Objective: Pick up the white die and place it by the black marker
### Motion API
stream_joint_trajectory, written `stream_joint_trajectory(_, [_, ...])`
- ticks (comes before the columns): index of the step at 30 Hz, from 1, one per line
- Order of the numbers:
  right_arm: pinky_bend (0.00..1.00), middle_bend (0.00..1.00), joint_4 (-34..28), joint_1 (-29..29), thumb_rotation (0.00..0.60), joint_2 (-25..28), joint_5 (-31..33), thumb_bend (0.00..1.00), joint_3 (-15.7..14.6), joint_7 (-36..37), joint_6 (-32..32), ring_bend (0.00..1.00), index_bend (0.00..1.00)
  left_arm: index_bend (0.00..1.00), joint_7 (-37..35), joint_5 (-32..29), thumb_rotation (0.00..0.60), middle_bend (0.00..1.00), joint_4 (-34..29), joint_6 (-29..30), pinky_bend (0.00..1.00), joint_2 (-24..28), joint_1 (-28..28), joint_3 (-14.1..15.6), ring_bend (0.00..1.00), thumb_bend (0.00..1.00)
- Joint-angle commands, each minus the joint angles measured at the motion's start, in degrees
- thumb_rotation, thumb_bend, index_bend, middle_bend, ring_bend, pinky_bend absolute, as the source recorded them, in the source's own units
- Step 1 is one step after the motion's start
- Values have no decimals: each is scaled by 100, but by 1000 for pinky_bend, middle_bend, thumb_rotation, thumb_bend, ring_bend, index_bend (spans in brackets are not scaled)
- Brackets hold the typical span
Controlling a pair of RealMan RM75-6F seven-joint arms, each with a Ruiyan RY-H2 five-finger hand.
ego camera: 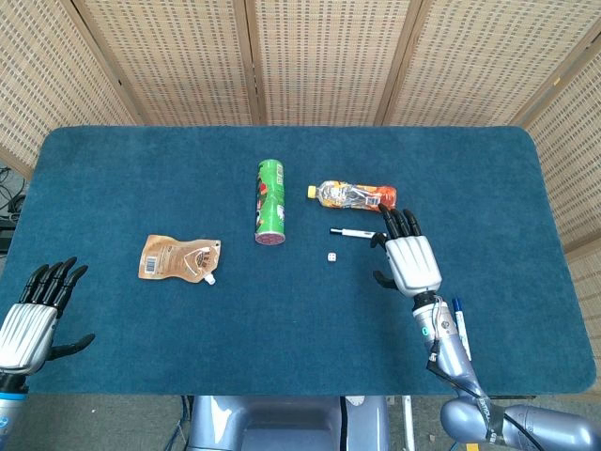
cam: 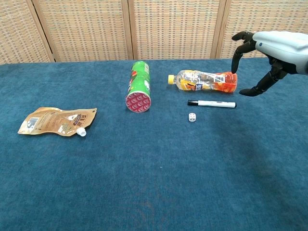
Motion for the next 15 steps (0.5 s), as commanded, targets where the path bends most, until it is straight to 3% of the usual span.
stream_joint_trajectory(1, [0,0,-31,-76,600,39,-51,260,-109,52,32,0,395,0,-2,-3,600,0,3,-8,0,1,0,5,0,111])
stream_joint_trajectory(5, [0,0,-77,-283,600,177,-193,247,-351,215,117,0,395,0,-1,-17,600,0,6,-29,0,6,-5,6,0,111])
stream_joint_trajectory(10, [0,0,-82,-640,600,425,-299,163,-658,528,261,0,349,0,-8,-26,600,0,-5,-36,0,-2,-3,9,0,111])
stream_joint_trajectory(13, [0,0,-67,-863,600,596,-519,113,-854,734,416,0,247,0,8,-19,600,0,1,-44,0,-18,-7,14,0,110])
stream_joint_trajectory(15, [0,0,-1,-1032,600,741,-772,51,-1027,889,539,0,123,0,40,-14,600,0,4,-51,0,-35,-8,21,0,108])
